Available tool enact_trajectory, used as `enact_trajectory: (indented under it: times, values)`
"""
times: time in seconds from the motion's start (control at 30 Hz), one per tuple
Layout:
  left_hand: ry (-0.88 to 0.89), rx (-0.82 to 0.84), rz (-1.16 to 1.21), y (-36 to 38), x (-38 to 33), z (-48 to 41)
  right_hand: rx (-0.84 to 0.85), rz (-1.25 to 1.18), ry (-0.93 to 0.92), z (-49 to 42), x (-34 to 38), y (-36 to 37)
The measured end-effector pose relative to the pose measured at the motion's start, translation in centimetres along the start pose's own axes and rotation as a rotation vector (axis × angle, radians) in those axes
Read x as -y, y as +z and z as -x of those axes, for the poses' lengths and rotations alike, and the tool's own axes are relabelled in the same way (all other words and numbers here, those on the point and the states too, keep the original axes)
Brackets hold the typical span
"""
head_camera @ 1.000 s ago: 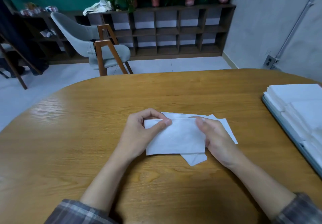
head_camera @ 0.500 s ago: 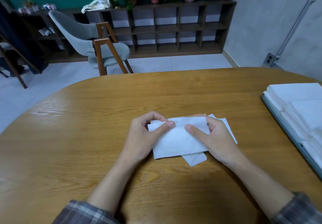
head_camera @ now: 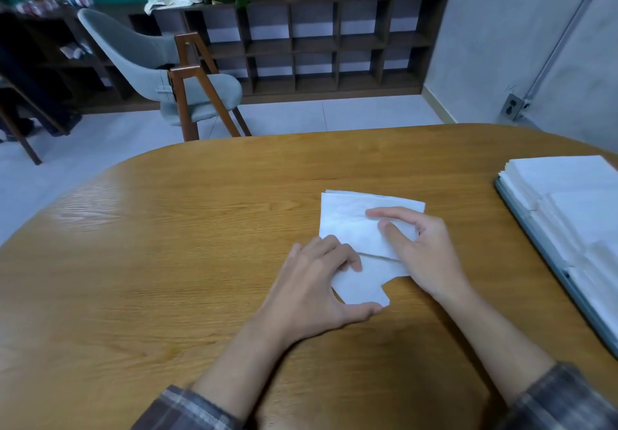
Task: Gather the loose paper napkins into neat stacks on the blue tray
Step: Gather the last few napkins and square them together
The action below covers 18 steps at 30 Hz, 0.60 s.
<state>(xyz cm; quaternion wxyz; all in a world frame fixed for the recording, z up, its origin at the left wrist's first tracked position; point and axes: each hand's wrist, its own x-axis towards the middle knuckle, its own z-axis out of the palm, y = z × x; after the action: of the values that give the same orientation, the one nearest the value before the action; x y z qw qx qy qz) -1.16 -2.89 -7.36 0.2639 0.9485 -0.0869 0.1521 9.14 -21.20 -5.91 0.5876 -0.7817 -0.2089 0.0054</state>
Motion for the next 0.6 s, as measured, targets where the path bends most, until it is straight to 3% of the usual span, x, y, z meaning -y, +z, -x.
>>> enact_trajectory:
  times: [0.33,0.6]
  values:
    - [-0.011,-0.091,0.144,-1.4,0.2,0.5,0.082,-0.003,0.016,0.3,0.0,-0.1]
    - [-0.283,-0.212,0.650,-3.5,0.4,0.3,0.182,-0.115,-0.016,0.9,1.0,-0.5]
